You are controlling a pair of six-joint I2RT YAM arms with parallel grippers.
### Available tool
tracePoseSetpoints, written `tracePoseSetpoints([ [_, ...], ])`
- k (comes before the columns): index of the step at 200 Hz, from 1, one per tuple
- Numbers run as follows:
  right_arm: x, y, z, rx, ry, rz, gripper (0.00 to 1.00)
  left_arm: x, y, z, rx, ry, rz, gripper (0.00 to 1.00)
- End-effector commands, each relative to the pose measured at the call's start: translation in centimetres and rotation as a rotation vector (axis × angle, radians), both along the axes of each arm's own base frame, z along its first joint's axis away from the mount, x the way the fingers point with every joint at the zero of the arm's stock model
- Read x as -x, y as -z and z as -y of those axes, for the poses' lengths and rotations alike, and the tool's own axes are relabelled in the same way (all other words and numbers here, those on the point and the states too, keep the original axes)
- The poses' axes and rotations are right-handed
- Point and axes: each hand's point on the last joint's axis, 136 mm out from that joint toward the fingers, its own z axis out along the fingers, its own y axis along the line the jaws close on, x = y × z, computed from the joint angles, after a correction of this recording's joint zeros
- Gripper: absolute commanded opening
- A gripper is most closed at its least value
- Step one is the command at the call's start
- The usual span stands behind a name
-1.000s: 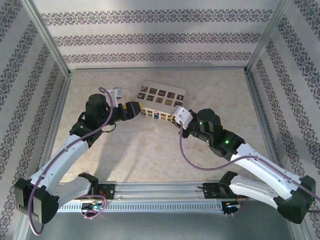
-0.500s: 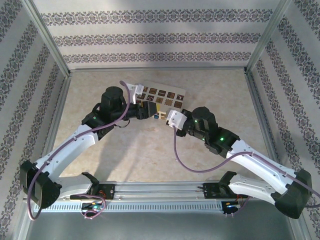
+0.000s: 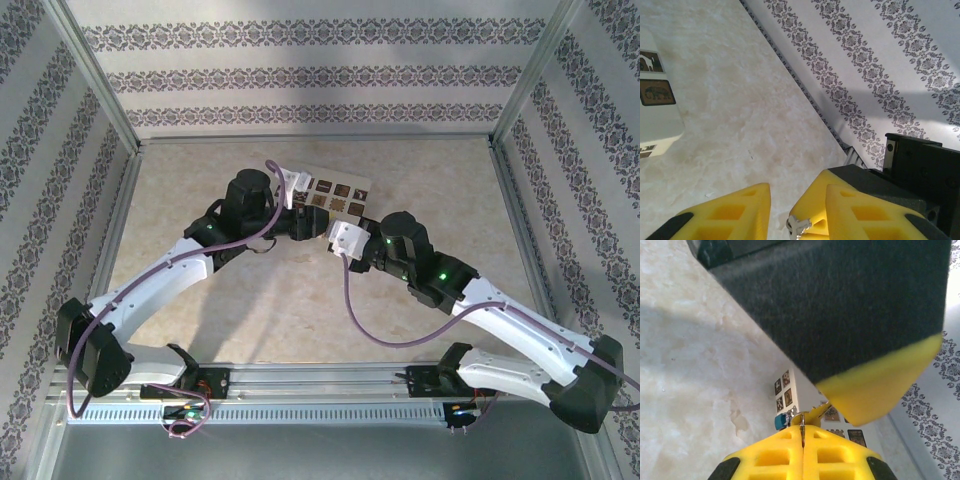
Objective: Unlock a padlock with a key
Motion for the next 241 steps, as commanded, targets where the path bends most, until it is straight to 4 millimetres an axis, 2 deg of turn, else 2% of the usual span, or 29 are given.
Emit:
tracePoseSetpoints([
  [1,-0.1,-1.4,-0.2,-0.007,0.001,0.035,0.00,0.5,-1.3,0.8,0.012,0.039,0.040,0.30],
  [60,-0.3,-1.3,-0.1,-0.008,0.015,0.035,0.00,0.4,-1.2,0.7,0.005,0.029,0.044,0.19],
  [131,-0.5,-1.3,0.3,-0.014,0.044,0.038,0.00,0.3,-1.2,0.4,0.001,0.016,0.049,0.00],
  [148,-0.5,-1.4,0.5,-0.030,0.053,0.031,0.00,0.3,-1.4,0.3,0.000,0.008,0.060,0.00],
  [175,-0.8,-1.8,1.1,-0.089,0.090,0.003,0.11,0.3,-1.7,-0.4,-0.018,-0.018,0.093,0.00],
  [201,-0.6,-3.1,1.8,-0.225,0.109,-0.061,0.25,0.3,-2.3,-1.7,-0.083,-0.049,0.150,0.00],
  [212,-0.3,-3.7,1.9,-0.300,0.098,-0.090,0.36,0.4,-2.7,-2.3,-0.109,-0.056,0.178,0.00],
  [229,0.1,-4.7,2.3,-0.418,0.077,-0.141,0.64,0.4,-3.3,-3.2,-0.144,-0.070,0.225,0.00],
  [241,0.1,-5.1,2.4,-0.501,0.065,-0.185,0.72,0.3,-4.0,-3.8,-0.162,-0.082,0.265,0.00],
])
